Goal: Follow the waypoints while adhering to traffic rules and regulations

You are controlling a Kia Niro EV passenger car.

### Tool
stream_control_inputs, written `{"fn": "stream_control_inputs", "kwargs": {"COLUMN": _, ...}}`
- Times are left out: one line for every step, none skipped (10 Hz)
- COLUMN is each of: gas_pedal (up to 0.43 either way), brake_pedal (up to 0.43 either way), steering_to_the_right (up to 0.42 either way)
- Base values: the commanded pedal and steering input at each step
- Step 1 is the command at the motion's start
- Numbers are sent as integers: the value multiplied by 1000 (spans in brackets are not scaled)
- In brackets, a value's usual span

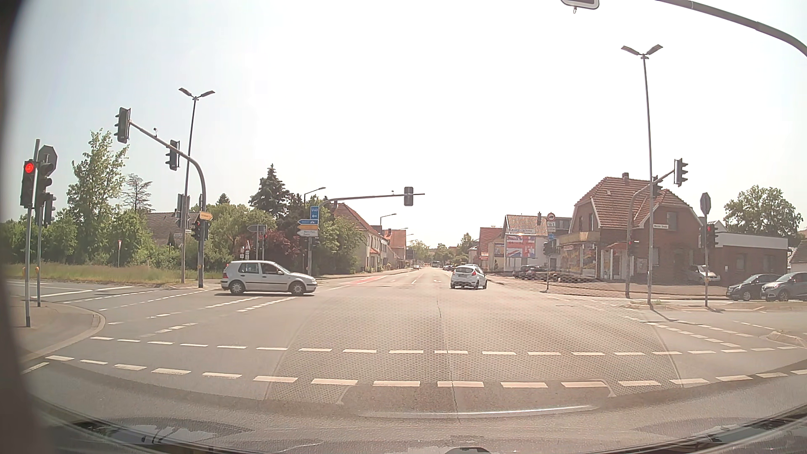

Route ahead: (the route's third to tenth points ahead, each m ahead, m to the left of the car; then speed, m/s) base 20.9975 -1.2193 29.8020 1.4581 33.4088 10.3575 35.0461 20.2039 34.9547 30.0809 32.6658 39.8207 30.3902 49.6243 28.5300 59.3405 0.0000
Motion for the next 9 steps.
{"fn": "stream_control_inputs", "kwargs": {"gas_pedal": 0, "brake_pedal": 262, "steering_to_the_right": 19}}
{"fn": "stream_control_inputs", "kwargs": {"gas_pedal": 0, "brake_pedal": 262, "steering_to_the_right": 19}}
{"fn": "stream_control_inputs", "kwargs": {"gas_pedal": 0, "brake_pedal": 262, "steering_to_the_right": 19}}
{"fn": "stream_control_inputs", "kwargs": {"gas_pedal": 0, "brake_pedal": 262, "steering_to_the_right": 19}}
{"fn": "stream_control_inputs", "kwargs": {"gas_pedal": 0, "brake_pedal": 262, "steering_to_the_right": 19}}
{"fn": "stream_control_inputs", "kwargs": {"gas_pedal": 0, "brake_pedal": 262, "steering_to_the_right": 19}}
{"fn": "stream_control_inputs", "kwargs": {"gas_pedal": 0, "brake_pedal": 262, "steering_to_the_right": 19}}
{"fn": "stream_control_inputs", "kwargs": {"gas_pedal": 0, "brake_pedal": 262, "steering_to_the_right": 19}}
{"fn": "stream_control_inputs", "kwargs": {"gas_pedal": 0, "brake_pedal": 262, "steering_to_the_right": 19}}
